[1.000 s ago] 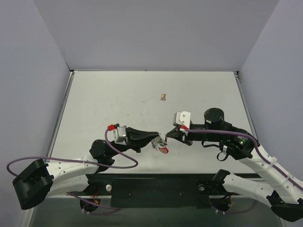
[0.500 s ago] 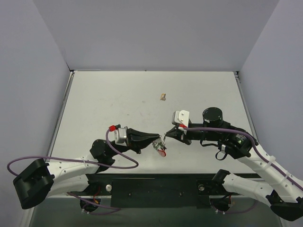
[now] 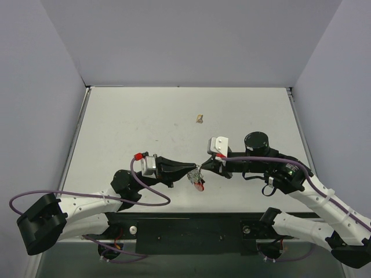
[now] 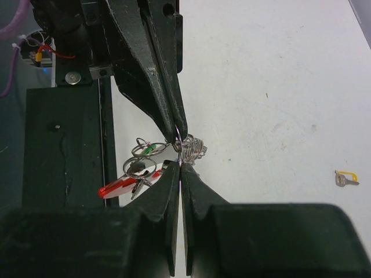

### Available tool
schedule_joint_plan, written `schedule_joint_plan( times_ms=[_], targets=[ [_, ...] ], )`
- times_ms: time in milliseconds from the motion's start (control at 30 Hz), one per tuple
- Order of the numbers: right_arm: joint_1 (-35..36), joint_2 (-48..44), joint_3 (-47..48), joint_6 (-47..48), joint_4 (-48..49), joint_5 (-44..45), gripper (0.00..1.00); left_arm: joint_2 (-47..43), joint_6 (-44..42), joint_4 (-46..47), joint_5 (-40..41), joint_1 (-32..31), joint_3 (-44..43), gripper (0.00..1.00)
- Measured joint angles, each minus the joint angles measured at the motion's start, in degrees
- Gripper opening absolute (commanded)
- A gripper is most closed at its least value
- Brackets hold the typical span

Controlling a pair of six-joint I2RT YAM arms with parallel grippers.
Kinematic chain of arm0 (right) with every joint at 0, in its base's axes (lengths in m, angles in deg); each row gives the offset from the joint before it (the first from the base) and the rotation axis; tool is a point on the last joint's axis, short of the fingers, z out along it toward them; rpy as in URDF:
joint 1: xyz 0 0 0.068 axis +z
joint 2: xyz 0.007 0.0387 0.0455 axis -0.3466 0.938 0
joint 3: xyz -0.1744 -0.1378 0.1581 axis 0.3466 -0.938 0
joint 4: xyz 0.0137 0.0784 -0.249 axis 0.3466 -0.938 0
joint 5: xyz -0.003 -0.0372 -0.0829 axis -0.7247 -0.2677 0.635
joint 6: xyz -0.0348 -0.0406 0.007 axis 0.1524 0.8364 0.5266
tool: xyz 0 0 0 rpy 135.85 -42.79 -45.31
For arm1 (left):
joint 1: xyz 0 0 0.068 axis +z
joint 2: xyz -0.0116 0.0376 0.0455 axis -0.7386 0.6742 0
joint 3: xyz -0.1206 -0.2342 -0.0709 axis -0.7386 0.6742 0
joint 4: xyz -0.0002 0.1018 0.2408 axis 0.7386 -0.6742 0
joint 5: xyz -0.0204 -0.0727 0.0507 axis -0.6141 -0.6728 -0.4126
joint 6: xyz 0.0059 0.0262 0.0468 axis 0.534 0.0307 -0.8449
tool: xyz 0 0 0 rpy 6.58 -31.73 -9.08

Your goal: Put the keys on the keyring

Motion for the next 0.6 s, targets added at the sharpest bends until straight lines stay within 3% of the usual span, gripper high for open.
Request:
schedule_joint_plan(
  times_ms=[600],
  targets=[
    [0.00,0.00,-0.35,-0.85,0.07,0.00,0.00,0.00,-0.44,0.02,-0.24,0.00,-0.04,0.00]
  ],
)
